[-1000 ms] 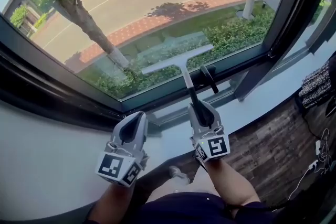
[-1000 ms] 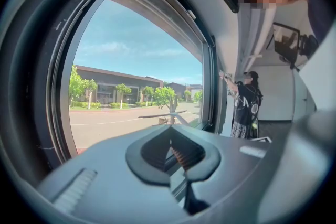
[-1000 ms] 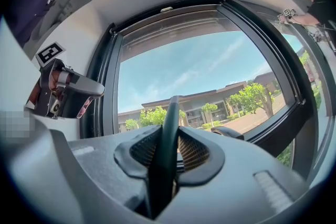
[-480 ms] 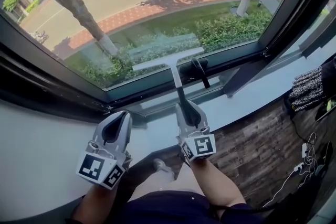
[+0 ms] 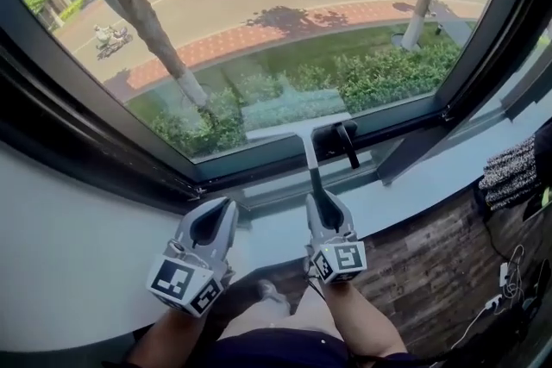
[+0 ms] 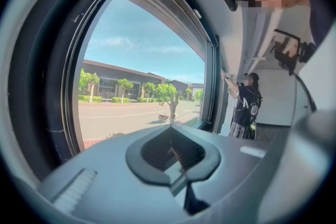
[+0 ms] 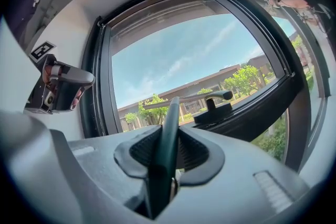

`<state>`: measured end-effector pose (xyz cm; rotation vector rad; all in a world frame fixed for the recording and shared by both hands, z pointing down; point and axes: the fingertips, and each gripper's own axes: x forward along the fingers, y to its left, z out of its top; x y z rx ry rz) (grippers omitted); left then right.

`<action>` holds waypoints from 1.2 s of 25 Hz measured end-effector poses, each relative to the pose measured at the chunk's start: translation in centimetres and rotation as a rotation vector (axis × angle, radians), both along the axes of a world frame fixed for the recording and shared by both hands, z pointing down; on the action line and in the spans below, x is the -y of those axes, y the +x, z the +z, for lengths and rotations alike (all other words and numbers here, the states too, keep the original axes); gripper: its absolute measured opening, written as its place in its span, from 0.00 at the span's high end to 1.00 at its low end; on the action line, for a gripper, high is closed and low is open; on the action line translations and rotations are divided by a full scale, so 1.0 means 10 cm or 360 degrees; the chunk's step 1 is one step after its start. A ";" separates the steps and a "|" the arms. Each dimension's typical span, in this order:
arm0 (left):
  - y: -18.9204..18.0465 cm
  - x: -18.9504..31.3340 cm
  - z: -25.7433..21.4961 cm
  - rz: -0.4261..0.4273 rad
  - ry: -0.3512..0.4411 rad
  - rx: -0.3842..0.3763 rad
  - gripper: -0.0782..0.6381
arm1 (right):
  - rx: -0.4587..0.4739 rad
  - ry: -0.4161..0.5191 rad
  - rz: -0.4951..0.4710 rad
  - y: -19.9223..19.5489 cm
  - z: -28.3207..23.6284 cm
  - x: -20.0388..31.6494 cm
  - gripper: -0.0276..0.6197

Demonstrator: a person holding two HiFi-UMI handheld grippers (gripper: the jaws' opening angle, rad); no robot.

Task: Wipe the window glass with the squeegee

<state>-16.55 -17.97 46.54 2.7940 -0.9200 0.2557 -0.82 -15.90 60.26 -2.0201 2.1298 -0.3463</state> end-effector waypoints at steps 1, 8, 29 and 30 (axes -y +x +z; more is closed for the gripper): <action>0.05 0.01 0.02 0.0008 -0.0008 -0.0013 0.88 | -0.0016 -0.0006 0.0008 0.04 -0.02 -0.06 0.80; 0.32 0.35 -0.16 -0.0033 0.0140 -0.0138 0.88 | -0.0181 0.0386 -0.0051 0.18 -0.94 0.18 0.80; -0.18 0.45 -1.11 -0.0334 0.0384 -0.0250 0.88 | -0.0279 0.1382 -0.0153 -0.51 -4.24 0.70 0.80; -0.21 0.46 -1.15 -0.0352 0.0391 -0.0246 0.88 | -0.0270 0.1396 -0.0154 -0.54 -4.30 0.74 0.80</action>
